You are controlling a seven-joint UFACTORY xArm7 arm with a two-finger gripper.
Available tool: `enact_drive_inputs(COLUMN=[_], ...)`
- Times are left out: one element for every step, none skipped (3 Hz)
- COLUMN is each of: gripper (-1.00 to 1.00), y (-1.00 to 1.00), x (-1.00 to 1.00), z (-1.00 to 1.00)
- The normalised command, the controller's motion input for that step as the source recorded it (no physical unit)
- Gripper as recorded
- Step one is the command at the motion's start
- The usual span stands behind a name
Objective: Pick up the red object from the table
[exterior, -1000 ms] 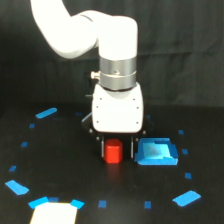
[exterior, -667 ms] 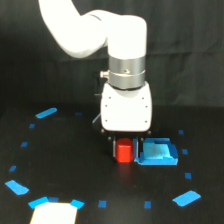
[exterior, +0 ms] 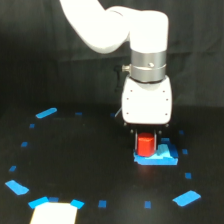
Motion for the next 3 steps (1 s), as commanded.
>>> enact_drive_inputs(gripper=[-0.99, -1.0, -1.0], y=[0.42, 0.48, 0.51], x=[0.3, 0.21, 0.34], z=[1.0, 0.98, 1.0])
